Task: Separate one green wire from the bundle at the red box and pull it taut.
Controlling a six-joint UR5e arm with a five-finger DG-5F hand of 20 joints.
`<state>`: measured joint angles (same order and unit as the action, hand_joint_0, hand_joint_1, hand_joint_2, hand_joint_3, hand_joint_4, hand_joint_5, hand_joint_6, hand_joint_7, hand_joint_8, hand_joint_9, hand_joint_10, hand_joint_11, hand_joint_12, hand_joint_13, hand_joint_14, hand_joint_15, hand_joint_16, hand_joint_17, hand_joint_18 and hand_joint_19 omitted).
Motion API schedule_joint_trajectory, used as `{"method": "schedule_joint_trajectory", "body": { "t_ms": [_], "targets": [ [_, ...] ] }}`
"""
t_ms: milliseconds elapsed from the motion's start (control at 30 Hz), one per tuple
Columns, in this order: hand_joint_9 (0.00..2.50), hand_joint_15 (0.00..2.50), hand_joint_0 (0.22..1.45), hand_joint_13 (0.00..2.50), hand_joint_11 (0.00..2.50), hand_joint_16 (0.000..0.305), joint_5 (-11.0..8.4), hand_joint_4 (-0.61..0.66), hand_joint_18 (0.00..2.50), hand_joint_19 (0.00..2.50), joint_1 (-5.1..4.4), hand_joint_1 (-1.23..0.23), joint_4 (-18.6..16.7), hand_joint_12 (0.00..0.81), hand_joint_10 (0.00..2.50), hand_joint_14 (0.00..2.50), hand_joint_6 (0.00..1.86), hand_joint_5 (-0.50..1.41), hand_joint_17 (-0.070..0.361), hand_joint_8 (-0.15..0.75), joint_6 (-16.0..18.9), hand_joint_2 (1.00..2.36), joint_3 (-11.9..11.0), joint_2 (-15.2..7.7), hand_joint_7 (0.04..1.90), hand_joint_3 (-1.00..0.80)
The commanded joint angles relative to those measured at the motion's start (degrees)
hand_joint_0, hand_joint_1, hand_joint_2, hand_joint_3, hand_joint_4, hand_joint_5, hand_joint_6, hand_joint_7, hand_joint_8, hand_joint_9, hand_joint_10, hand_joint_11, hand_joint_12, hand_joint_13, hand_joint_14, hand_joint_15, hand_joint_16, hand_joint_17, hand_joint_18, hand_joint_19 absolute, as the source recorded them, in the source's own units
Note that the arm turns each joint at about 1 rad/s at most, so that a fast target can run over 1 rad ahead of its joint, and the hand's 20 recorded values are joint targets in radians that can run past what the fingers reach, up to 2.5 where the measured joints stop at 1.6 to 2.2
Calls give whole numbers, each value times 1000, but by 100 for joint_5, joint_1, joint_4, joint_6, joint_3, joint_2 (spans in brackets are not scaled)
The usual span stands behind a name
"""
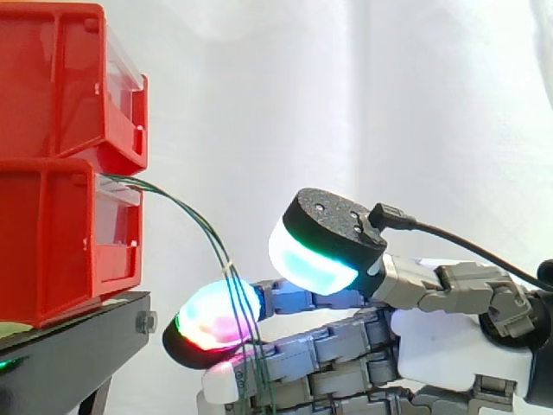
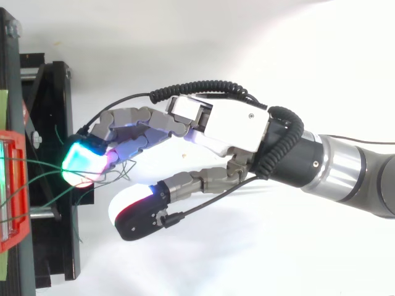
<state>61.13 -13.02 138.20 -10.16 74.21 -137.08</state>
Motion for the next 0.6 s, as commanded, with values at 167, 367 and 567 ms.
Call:
{"method": "schedule_joint_trajectory", "body": {
  "t_ms": [167, 367, 567],
  "targets": [
    [790, 162, 624, 481, 184, 47, 13, 88, 481, 377, 27, -694, 50, 310, 9, 6, 503, -77, 106, 241, 110, 1003, -64, 6, 1236, -460],
    [823, 172, 625, 510, 212, 47, 22, 98, 507, 393, 18, -697, 85, 315, 8, 6, 500, -56, 105, 243, 110, 1005, -108, 6, 1399, -448],
    [855, 202, 614, 535, 247, 47, 22, 140, 537, 413, 18, -660, 85, 318, 11, 8, 636, -87, 105, 252, 154, 1011, -108, -3, 1249, -366]
  ]
}}
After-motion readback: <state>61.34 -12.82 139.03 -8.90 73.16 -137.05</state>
